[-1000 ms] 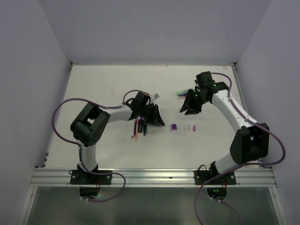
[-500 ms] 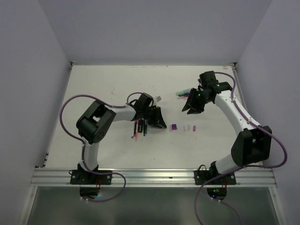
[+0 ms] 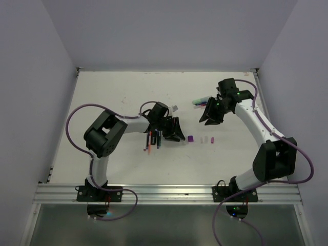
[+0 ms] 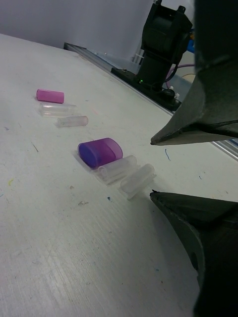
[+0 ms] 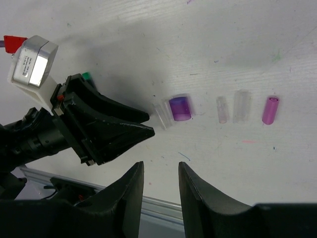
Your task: Open the pen caps
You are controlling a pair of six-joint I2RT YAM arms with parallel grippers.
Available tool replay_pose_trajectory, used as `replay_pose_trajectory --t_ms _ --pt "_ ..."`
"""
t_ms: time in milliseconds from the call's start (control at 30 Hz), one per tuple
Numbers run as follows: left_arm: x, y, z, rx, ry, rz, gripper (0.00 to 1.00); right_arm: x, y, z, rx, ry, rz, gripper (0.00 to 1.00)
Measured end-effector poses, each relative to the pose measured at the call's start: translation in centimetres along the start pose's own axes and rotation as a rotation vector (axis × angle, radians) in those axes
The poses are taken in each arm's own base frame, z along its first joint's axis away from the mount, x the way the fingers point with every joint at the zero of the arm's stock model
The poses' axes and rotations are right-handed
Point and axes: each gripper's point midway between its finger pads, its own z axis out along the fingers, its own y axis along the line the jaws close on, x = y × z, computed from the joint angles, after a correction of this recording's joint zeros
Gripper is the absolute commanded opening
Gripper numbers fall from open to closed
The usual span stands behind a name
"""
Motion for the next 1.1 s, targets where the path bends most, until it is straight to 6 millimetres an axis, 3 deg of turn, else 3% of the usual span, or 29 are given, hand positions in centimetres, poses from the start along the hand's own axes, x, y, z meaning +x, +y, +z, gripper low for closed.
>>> replay_pose_trajectory --t_ms 200,400,633,833,967,1100 --pt "0.1 0.3 -0.6 -0.036 -0.007 0.026 0.46 -0.1 -0.5 0.7 0.01 0.01 0.03 0.38" --pt "-0.9 0.0 -2.9 -0.127 -0.057 0.143 0.46 -2.1 -1.4 3.0 0.054 0.001 0.155 0.37" --pt "-3.1 -2.0 -6.9 -0.197 -0.177 0.304 0.47 -7.8 -2.3 5.6 0.154 -0.095 0.265 0.37" --pt "-4.0 -3.2 -9.6 -0.223 -0.251 0.381 0.47 -13.0 -3.0 6.2 0.233 -0.216 0.301 0.37" --pt "-4.3 -2.0 -10.8 -0.251 -0.271 0.365 0.47 -16.1 -3.9 7.3 0.296 -0.281 0.343 0.36" --pt "-4.8 0.3 -12.2 -0.292 -0.289 0.315 0.47 -17.5 -5.4 8.5 0.37 -0.302 0.377 0.36"
